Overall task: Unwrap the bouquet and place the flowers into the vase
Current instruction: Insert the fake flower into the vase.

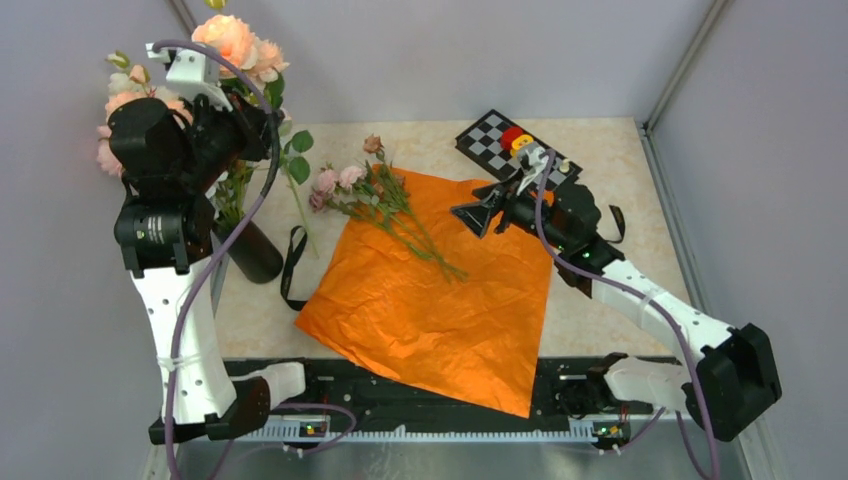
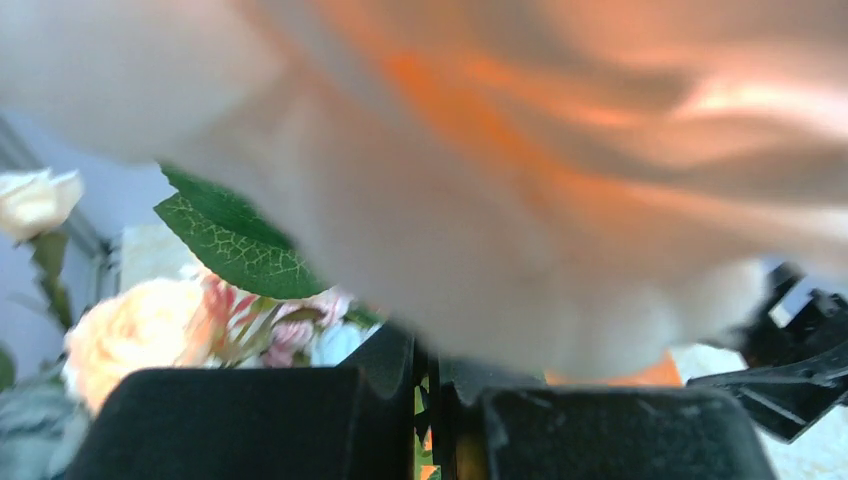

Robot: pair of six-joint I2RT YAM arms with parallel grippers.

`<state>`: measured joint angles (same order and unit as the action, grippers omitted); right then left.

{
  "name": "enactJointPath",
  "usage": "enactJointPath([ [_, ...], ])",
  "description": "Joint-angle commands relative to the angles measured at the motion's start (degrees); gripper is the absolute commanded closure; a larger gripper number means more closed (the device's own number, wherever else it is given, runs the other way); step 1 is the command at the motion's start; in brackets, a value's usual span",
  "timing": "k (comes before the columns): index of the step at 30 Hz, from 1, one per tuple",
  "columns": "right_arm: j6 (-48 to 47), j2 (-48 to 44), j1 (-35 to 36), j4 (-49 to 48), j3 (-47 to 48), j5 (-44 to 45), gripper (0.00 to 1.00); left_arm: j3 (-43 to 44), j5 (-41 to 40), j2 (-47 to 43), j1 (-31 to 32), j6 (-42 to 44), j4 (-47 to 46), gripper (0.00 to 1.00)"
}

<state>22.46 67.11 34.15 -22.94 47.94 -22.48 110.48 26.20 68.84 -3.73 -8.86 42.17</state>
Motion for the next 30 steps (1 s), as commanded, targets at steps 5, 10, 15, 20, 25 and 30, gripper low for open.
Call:
enactJointPath([
  [5,-3.82,-8.19,-8.19,3.07,-6.73,3.95,0.20,-4.53,-22.83,-7.14,-1.18,7.65,4.54,1.00],
  [10,-3.37,-10.15,-10.50,2.51,-9.88,4.55,0.20,-16.98,-30.77,-14.02,-1.20,12.00,-8.59,1.00],
  [15,-2.03,-11.04,-10.60,0.22,-12.17,4.71,0.20,-24.60,-34.69,-17.33,-1.19,16.19,-20.66,1.00],
  [20,-1.89,-11.05,-10.76,-0.05,-12.60,5.07,0.20,-26.72,-35.74,-17.32,-1.24,20.15,-27.24,1.00],
  [25,-1.81,-10.82,-10.92,-0.09,-12.26,5.07,0.20,-28.50,-34.96,-17.04,-1.24,21.23,-33.24,1.00],
  [30,-1.46,-10.70,-10.99,-0.28,-12.13,5.01,0.20,-27.61,-34.07,-16.08,-1.28,20.22,-34.48,1.00],
])
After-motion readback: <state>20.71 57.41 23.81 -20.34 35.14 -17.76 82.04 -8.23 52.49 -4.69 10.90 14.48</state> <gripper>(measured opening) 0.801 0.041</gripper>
